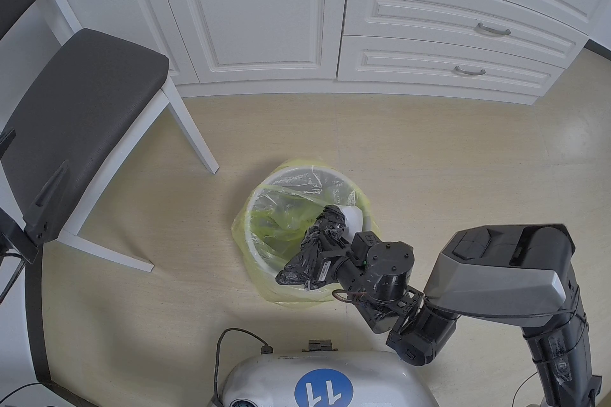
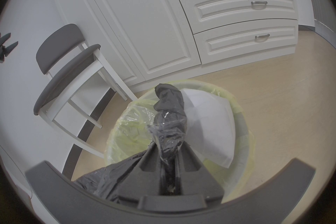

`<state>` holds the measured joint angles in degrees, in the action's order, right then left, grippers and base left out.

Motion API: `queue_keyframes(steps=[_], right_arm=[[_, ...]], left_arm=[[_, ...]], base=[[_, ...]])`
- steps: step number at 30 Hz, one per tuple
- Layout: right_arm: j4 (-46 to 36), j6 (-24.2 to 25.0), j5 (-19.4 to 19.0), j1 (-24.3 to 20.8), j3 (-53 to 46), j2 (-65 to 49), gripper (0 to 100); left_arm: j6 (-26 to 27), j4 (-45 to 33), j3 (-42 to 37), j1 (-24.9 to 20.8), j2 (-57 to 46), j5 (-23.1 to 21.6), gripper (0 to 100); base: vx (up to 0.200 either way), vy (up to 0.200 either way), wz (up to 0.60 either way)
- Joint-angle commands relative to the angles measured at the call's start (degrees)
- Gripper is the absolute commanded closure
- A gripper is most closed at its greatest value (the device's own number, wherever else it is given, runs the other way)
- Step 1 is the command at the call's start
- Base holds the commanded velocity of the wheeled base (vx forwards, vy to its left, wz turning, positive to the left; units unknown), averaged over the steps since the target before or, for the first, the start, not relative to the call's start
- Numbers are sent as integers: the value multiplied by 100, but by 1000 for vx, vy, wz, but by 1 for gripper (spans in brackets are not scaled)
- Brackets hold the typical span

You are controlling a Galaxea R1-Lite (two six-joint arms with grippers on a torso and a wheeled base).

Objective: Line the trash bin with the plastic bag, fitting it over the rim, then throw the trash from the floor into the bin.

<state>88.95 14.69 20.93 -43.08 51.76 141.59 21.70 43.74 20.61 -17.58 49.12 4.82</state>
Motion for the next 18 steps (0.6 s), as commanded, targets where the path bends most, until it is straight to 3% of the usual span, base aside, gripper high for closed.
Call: queue_keyframes(steps=[1,6,10,18], right_arm=[[105,-10,7,37,264,334,100],[105,34,122,63,669,316,100],[105,-1,526,45,1011,184,100],[105,-19,544,-209,642,-44,100]], left_arm=[[1,3,4,0,10,2,0],[1,3,4,0,10,2,0],[10,3,4,0,1,2,0],[10,3,4,0,10,2,0]], base=[[0,0,0],[0,0,0],[0,0,0],[0,0,0]])
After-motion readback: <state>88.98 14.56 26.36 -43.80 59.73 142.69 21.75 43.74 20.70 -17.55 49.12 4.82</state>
